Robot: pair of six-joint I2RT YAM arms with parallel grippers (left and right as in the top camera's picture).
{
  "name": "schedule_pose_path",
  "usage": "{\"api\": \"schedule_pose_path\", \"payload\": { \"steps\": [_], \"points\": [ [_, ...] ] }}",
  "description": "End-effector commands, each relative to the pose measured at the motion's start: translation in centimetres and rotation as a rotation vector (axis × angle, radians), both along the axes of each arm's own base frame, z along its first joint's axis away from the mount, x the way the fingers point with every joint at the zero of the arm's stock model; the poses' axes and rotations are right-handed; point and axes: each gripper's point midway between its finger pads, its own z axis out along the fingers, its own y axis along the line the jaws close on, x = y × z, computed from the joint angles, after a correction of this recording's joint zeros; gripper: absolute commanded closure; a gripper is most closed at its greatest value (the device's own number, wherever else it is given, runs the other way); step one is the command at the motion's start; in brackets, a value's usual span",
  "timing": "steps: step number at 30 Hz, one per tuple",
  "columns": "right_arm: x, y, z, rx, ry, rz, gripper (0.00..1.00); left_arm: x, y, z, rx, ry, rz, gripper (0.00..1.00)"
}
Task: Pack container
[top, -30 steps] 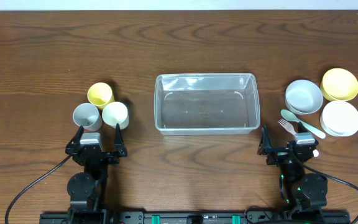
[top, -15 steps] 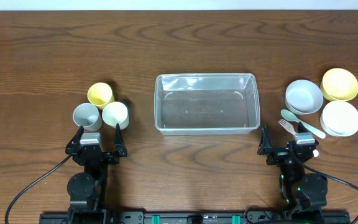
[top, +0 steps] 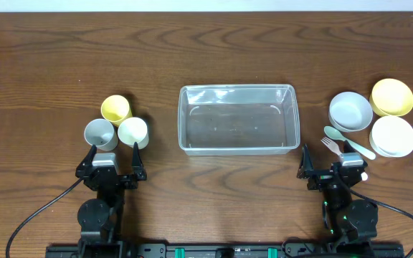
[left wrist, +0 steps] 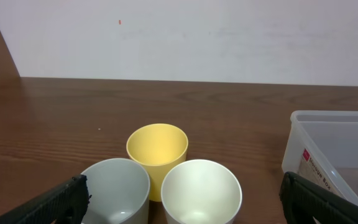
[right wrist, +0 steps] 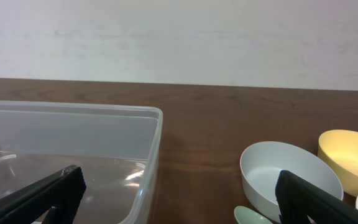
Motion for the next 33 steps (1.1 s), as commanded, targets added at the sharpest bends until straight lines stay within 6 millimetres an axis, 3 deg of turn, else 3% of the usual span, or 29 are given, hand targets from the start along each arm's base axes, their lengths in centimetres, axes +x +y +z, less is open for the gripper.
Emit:
{"api": "schedule_pose_path", "payload": {
  "steps": [1,16,25,33],
  "points": [
    [0.0,0.2,-0.1,-0.012,0.000,0.008,0.01,-0.1,0.2,-1.8,-0.003,0.052,0.007,0.02],
    [0.0,0.1,-0.1,0.017,0.003,0.004,0.01,0.0,0.1,-1.4,-0.005,0.038,0.007,0.02],
    [-0.1,-0.6,0.1,0.014,0.006,-0.040,0.01,0.0,0.1,-1.3,-0.124,0.034,0.017,0.02],
    [-0.8,-2.3,1.7,0.011,0.065,-0.130,0.01,0.2,0.0,0.6,-0.123,0.056,0.015,0.02]
  ]
}}
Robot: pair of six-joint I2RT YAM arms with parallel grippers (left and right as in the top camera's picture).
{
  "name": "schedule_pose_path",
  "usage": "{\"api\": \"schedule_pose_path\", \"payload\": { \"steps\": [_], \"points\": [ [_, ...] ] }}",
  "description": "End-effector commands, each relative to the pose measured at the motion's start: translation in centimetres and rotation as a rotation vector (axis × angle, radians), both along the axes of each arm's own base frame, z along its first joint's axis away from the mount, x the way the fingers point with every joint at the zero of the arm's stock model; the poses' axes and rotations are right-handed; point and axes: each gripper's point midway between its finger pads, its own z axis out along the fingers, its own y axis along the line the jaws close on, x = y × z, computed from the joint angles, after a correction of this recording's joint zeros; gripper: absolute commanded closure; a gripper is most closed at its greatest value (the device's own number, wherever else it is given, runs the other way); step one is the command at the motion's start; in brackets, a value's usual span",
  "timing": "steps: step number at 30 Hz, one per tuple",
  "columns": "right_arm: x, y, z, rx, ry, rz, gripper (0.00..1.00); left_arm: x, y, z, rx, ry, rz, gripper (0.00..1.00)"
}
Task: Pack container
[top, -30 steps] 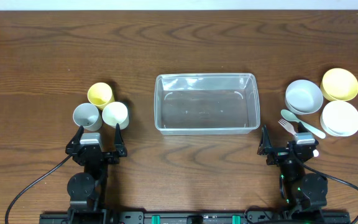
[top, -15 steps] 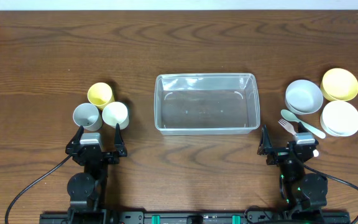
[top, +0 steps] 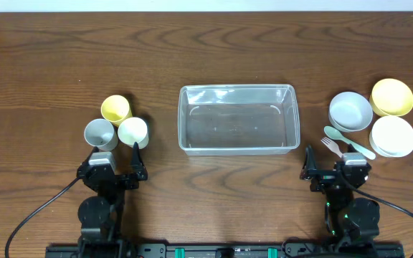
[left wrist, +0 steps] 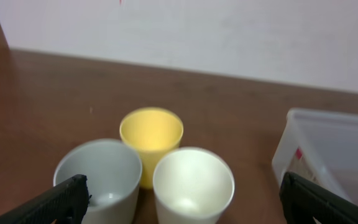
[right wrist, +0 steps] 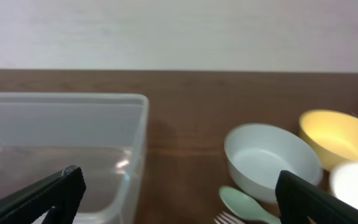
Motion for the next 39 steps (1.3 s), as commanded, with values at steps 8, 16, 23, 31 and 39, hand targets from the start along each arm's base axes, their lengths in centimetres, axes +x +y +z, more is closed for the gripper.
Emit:
{"api": "schedule_pose_path", "payload": {
  "steps": [8,16,23,31,39],
  "points": [
    [0.7,-0.7,4.2,-0.013,0.156,-0.050,0.01,2.7,-0.1,6.7,-0.018,0.077,-0.003,0.02],
    [3.0,-0.2,7.3,0.001,0.423,-0.044,0.01,6.4,-0.3,9.3,-0.014,0.391,-0.003,0.02],
    [3.6,2.0,8.7,0.096,0.653,0.053,0.01,4.9,-0.7,5.4,-0.015,0.838,-0.015,0.02],
    [2.9,0.4,10.1,0.130,0.696,-0.041,0.01,1.6,-0.7,0.9,-0.020,1.115,-0.016,0.02],
    [2.9,-1.4,8.1,0.136,0.790,-0.102,0.01,3.7,-4.3,2.8,-0.131,1.048,-0.144,0.02]
  ]
}}
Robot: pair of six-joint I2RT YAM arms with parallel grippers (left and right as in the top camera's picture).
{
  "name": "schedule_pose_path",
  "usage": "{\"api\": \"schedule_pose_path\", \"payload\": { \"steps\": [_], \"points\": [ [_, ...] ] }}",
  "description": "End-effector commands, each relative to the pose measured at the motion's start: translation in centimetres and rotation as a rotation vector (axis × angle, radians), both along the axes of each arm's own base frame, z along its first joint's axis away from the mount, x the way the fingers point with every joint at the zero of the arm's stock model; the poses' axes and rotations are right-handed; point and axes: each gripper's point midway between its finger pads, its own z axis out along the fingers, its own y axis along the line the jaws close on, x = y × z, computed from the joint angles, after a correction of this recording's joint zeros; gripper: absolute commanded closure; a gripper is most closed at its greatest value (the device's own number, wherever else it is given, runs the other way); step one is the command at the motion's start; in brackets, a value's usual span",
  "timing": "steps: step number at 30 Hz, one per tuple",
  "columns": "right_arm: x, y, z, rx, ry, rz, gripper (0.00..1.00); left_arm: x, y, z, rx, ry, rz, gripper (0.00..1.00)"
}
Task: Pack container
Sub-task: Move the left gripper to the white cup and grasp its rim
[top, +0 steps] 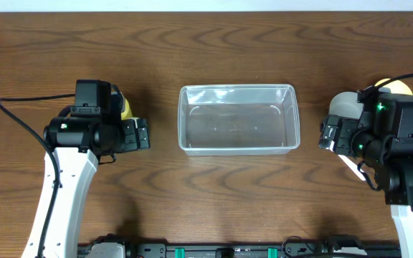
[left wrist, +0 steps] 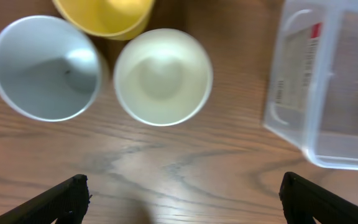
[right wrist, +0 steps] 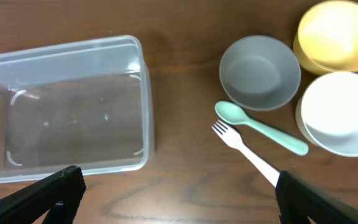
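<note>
The clear plastic container (top: pixel 237 118) lies empty at the table's middle. Seen from the left wrist, a grey cup (left wrist: pixel 45 68), a yellow cup (left wrist: pixel 104 15) and a cream cup (left wrist: pixel 163 76) stand close together, left of the container's end (left wrist: pixel 328 81). My left gripper (left wrist: pixel 182 202) hangs open above the wood just in front of them. The right wrist view has a grey bowl (right wrist: pixel 260 71), a yellow bowl (right wrist: pixel 337 34), a white bowl (right wrist: pixel 340 121), a green spoon (right wrist: pixel 260 127) and a white fork (right wrist: pixel 247 152). My right gripper (right wrist: pixel 179 199) is open, high above them.
From overhead, both raised arms cover most of the cups and bowls; only part of the yellow cup (top: pixel 124 107) and the grey bowl (top: pixel 343 104) show. A cable runs from the left arm (top: pixel 70 165) toward the left.
Both arms have risen from their low rest at the front edge. Both wrist cameras now look down, the left on the cups, the right on the bowls and cutlery. Both grippers remain open.
Both arms first sat low at the front edge, looking level across the table. Then they had lifted slightly, with their views tipped a little downward. Now they hang high over the cups and the bowls. None of the objects has moved.
</note>
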Motion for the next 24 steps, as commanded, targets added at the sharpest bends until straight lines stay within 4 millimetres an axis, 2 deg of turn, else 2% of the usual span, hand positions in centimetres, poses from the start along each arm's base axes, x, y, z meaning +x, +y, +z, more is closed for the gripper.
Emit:
{"api": "schedule_pose_path", "payload": {
  "steps": [1,4,6,14,19,22,24],
  "points": [
    [0.5,-1.0,-0.6,0.002,0.042,-0.041,0.01,1.5,-1.7,1.9,-0.041,-0.044,-0.030,0.02],
    [0.8,-1.3,-1.8,0.002,0.092,-0.054,0.01,2.2,-2.1,1.6,0.002,-0.030,-0.052,0.02],
    [1.2,-1.3,-2.7,-0.004,0.126,-0.045,0.01,2.5,-2.4,0.6,0.027,0.002,-0.066,0.02],
    [1.9,-1.4,-5.6,-0.002,0.238,-0.044,0.01,3.3,-3.3,-5.5,0.057,0.191,-0.097,0.02],
    [2.2,-1.4,-6.4,-0.002,0.271,-0.044,0.01,3.9,-1.9,-8.4,0.148,0.255,-0.081,0.02],
    [2.2,-1.4,-6.7,-0.002,0.282,-0.044,0.01,4.1,-1.3,-9.2,0.187,0.274,-0.076,0.01],
    [2.2,-1.4,-6.7,-0.002,0.283,-0.044,0.01,4.2,-1.1,-9.5,0.199,0.275,-0.074,0.07]
  ]
}}
